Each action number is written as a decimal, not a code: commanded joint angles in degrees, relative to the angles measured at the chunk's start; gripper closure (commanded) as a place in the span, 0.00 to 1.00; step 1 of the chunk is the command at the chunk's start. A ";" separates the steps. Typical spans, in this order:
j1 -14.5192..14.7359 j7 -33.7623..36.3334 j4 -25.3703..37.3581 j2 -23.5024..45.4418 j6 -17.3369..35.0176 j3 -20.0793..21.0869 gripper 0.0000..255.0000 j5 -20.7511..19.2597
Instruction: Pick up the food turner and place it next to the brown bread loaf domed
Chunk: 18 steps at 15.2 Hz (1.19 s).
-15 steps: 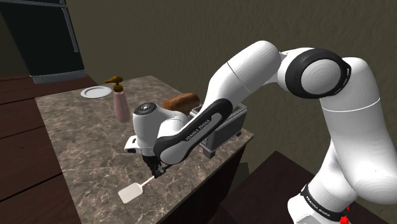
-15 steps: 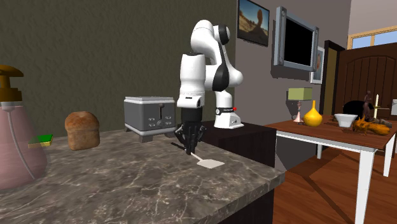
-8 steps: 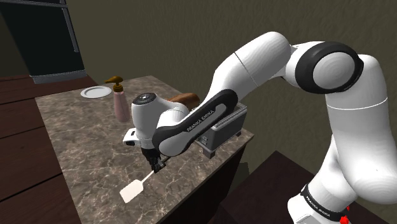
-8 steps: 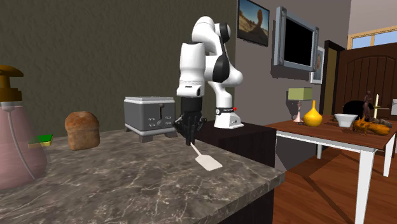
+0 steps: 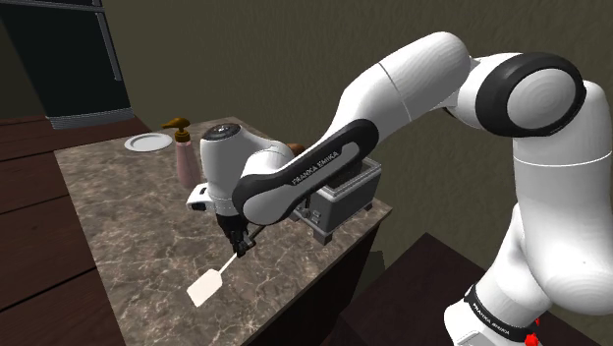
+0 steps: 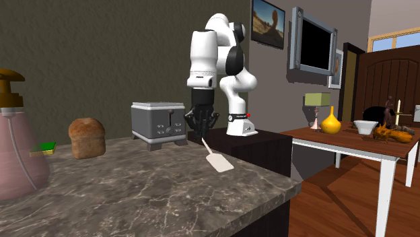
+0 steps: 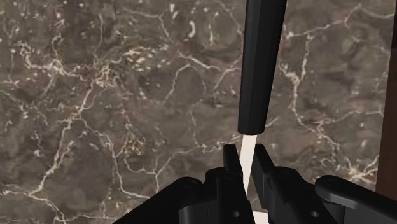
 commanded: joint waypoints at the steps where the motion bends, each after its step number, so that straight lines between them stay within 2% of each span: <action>1: -0.20 -0.33 0.13 -0.95 -1.05 0.24 1.00 0.42; 18: -1.13 -2.70 4.16 -7.58 -11.30 1.79 1.00 3.56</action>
